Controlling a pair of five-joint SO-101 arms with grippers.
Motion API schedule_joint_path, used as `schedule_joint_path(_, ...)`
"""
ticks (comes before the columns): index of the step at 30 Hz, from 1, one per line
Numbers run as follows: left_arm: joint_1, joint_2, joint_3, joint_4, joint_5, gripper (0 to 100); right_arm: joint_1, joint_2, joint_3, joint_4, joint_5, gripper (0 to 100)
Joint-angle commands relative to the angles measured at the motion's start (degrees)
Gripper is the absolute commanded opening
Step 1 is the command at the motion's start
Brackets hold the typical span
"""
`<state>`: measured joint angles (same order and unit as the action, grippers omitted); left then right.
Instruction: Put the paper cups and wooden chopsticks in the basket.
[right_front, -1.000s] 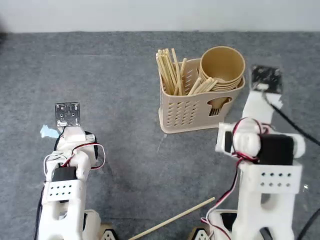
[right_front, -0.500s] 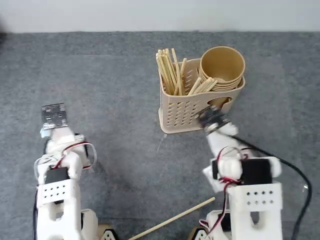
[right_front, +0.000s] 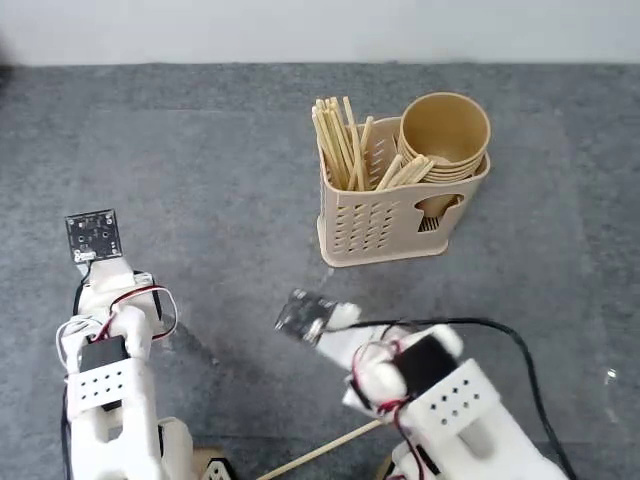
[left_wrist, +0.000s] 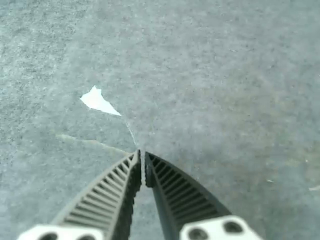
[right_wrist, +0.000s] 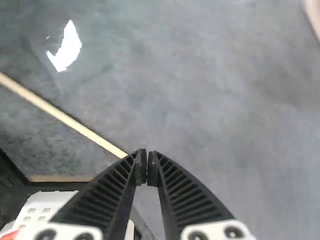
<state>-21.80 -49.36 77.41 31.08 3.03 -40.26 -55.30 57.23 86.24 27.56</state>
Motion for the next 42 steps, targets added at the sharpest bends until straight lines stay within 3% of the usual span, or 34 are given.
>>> schedule_joint_path(1, -0.4, -1.7, -3.6, -1.3, -0.4, 1, -5.8, -0.1, 0.8, -2.3, 0.4, 2.7)
schedule_joint_path(11, -0.4, -1.7, -3.6, -1.4, -0.4, 1, -18.2, 0.0, 8.7, -8.6, 0.4, 3.2)
schedule_joint_path(20, -0.4, -1.7, -3.6, -1.4, -0.4, 1, -25.6, 0.0, 9.4, -8.8, 0.0, 29.0)
schedule_joint_path(30, -0.4, -1.7, -3.6, -1.5, -0.4, 1, -36.2, 0.0, 17.3, -17.8, 0.0, 23.0)
schedule_joint_path(42, -0.3, -1.7, -3.6, -1.5, -0.4, 1, -36.7, 4.2, 18.1, -20.4, 0.0, 16.9)
